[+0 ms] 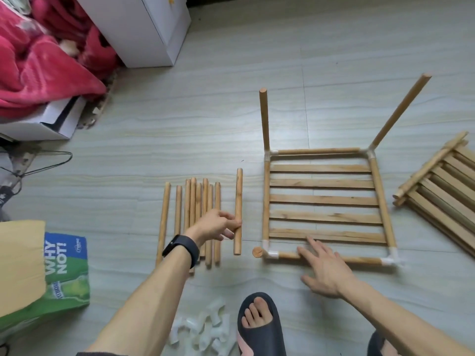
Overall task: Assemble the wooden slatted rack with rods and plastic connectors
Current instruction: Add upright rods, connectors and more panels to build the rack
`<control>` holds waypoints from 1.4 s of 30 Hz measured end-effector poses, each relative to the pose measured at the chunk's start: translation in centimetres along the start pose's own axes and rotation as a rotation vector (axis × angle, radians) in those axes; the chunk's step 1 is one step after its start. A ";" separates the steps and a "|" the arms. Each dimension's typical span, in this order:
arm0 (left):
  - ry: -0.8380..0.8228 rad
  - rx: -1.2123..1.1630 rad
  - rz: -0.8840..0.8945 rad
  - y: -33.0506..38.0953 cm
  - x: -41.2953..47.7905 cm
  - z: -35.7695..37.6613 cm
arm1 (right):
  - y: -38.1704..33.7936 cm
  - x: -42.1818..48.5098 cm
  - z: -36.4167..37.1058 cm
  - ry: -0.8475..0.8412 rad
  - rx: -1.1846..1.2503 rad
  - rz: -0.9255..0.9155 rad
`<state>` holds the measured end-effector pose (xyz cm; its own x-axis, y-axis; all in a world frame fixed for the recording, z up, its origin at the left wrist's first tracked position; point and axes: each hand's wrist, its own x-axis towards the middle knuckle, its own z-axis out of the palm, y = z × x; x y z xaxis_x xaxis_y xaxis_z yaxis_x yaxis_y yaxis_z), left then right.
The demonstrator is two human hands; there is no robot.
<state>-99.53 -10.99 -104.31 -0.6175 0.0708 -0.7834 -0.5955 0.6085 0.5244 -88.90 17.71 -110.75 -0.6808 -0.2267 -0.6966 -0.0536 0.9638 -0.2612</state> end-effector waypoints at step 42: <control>-0.067 1.306 0.355 5.3 4.9 23.5 | 14.2 -14.3 -4.0 1.231 1.060 0.317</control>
<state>-93.62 11.21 -113.20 -0.5863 0.3949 -0.7073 0.5310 0.8467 0.0326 -82.85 35.22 -101.87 -0.7272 0.6858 -0.0293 0.3298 0.3116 -0.8911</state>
